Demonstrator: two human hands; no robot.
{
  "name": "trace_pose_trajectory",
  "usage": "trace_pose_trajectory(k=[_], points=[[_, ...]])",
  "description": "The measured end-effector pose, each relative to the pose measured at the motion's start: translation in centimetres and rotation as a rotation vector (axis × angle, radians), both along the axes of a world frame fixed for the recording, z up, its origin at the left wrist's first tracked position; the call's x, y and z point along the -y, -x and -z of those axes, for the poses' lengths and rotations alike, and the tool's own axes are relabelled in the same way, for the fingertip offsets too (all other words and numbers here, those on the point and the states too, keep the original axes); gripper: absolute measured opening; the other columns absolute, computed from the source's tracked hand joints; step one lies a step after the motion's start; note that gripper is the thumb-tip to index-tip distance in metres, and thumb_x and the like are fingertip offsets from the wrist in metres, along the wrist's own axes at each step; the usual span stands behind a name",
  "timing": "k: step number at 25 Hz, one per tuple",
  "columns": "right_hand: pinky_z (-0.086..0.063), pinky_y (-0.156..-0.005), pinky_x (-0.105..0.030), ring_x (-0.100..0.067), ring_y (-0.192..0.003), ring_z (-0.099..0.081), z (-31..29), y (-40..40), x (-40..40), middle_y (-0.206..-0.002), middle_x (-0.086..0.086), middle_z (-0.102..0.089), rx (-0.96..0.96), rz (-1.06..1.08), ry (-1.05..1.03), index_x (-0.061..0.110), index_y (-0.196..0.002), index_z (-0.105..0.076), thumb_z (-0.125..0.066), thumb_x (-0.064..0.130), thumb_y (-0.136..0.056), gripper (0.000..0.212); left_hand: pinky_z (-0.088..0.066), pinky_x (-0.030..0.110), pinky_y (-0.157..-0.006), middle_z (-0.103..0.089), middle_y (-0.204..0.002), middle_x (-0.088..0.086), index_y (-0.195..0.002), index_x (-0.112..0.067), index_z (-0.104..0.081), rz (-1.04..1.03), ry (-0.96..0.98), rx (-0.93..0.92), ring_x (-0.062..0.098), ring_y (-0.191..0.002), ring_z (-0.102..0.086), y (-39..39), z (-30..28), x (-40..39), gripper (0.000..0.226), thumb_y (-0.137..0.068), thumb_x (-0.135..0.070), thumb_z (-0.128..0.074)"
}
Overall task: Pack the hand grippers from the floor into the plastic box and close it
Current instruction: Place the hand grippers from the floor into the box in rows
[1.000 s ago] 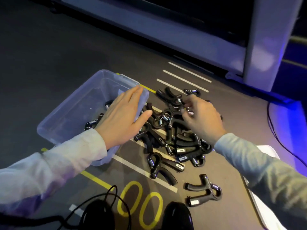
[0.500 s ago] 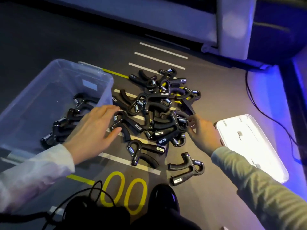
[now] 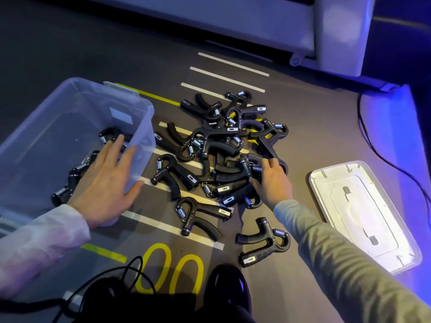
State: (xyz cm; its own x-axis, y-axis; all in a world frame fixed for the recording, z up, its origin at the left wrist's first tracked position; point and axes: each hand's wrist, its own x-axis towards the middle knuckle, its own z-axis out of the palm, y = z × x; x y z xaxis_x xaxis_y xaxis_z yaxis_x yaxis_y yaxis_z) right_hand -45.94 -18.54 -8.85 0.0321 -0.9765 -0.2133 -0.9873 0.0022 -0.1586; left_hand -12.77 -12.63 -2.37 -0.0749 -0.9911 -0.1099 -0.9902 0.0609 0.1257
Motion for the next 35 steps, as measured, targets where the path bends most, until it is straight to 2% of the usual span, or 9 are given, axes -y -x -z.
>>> trace_pose_trajectory(k=[4, 8, 16, 20, 23, 26, 28, 32, 35], points=[[-0.044, -0.09, -0.039, -0.036, -0.115, -0.054, 0.6, 0.1, 1.1, -0.127, -0.016, -0.053, 0.176, 0.125, -0.13, 0.008, -0.129, -0.047, -0.055, 0.024, -0.092, 0.04, -0.033, 0.052, -0.104, -0.025, -0.148, 0.024, -0.138, 0.0, -0.034, -0.031, -0.019, -0.075, 0.043, -0.132, -0.029, -0.3, 0.2, -0.1, 0.069, -0.081, -0.025, -0.065], [-0.041, -0.084, -0.026, -0.031, -0.106, -0.06, 0.8, 0.6, 1.6, -0.117, -0.017, -0.063, 0.351, 0.288, -0.17, 0.007, -0.122, -0.058, -0.054, 0.018, -0.093, 0.031, -0.034, 0.051, -0.104, -0.026, -0.148, 0.021, -0.139, -0.001, -0.034, -0.054, -0.022, -0.139, 0.042, -0.13, -0.033, -0.7, 0.2, -0.4, 0.07, -0.081, -0.026, -0.065], [-0.039, -0.073, -0.025, -0.033, -0.092, -0.065, -2.1, 0.0, 1.1, -0.096, -0.016, -0.071, 0.355, 0.125, 0.119, 0.007, -0.109, -0.067, -0.06, 0.018, -0.091, 0.023, -0.028, 0.042, -0.108, -0.028, -0.148, 0.016, -0.14, -0.003, -0.031, -0.053, 0.05, -0.264, 0.033, -0.134, -0.029, -0.6, -0.7, -0.7, 0.068, -0.084, -0.026, -0.062], [-0.05, -0.074, -0.026, -0.013, -0.078, -0.067, -5.1, -1.9, 2.0, -0.08, -0.003, -0.069, 0.618, 0.101, 0.232, 0.012, -0.103, -0.065, -0.06, 0.019, -0.089, 0.016, -0.026, 0.037, -0.108, -0.03, -0.147, 0.014, -0.139, -0.004, -0.033, -0.072, 0.099, -0.342, 0.031, -0.135, -0.029, -0.8, -1.3, -0.8, 0.064, -0.086, -0.028, -0.06], [-0.05, -0.063, -0.01, 0.007, -0.067, -0.06, -7.8, -4.3, 3.0, -0.074, 0.014, -0.064, 0.89, 0.005, 0.183, 0.015, -0.101, -0.062, -0.057, 0.006, -0.092, 0.014, -0.022, 0.023, -0.103, -0.04, -0.141, 0.014, -0.134, -0.003, -0.04, -0.07, 0.173, -0.437, 0.031, -0.127, -0.04, -1.2, -2.4, -0.9, 0.06, -0.087, -0.037, -0.053], [-0.048, -0.071, -0.011, 0.005, -0.073, -0.058, -11.3, -7.3, 3.9, -0.08, 0.016, -0.067, 0.938, -0.256, 0.046, 0.025, -0.096, -0.061, -0.058, 0.013, -0.091, 0.013, -0.024, 0.015, -0.098, -0.052, -0.134, 0.005, -0.131, -0.011, -0.048, -0.057, 0.161, -0.604, 0.022, -0.122, -0.047, -0.7, -4.2, -1.0, 0.06, -0.083, -0.046, -0.044], [-0.047, -0.074, -0.012, 0.0, -0.077, -0.057, -13.4, -10.3, 4.1, -0.085, 0.01, -0.066, 0.964, -0.426, -0.078, 0.018, -0.095, -0.06, -0.06, 0.018, -0.089, 0.006, -0.032, 0.019, -0.103, -0.057, -0.129, -0.003, -0.131, -0.017, -0.05, -0.081, -0.035, -0.812, 0.009, -0.119, -0.051, -0.2, -4.8, -1.1, 0.058, -0.081, -0.047, -0.047], [-0.049, -0.071, -0.015, -0.006, -0.074, -0.058, -15.9, -16.7, 4.8, -0.084, -0.006, -0.063, 1.027, -0.563, -0.25, 0.011, -0.092, -0.057, -0.057, 0.015, -0.084, 0.009, -0.051, 0.034, -0.091, -0.069, -0.106, 0.005, -0.114, -0.009, -0.062, -0.211, -0.219, -1.307, 0.012, -0.091, -0.065, -1.6, -5.9, -1.0, 0.025, -0.09, -0.013, -0.055], [-0.049, -0.073, -0.014, 0.004, -0.073, -0.06, -16.5, -21.0, 6.2, -0.084, 0.003, -0.064, 0.986, -0.652, -0.209, 0.013, -0.093, -0.06, -0.062, 0.009, -0.086, 0.008, -0.054, 0.021, -0.07, -0.071, -0.086, 0.003, -0.104, -0.005, -0.063, -0.317, -0.194, -1.42, 0.011, -0.073, -0.067, -4.4, -7.1, -0.9, 0.02, -0.09, 0.003, -0.051]])
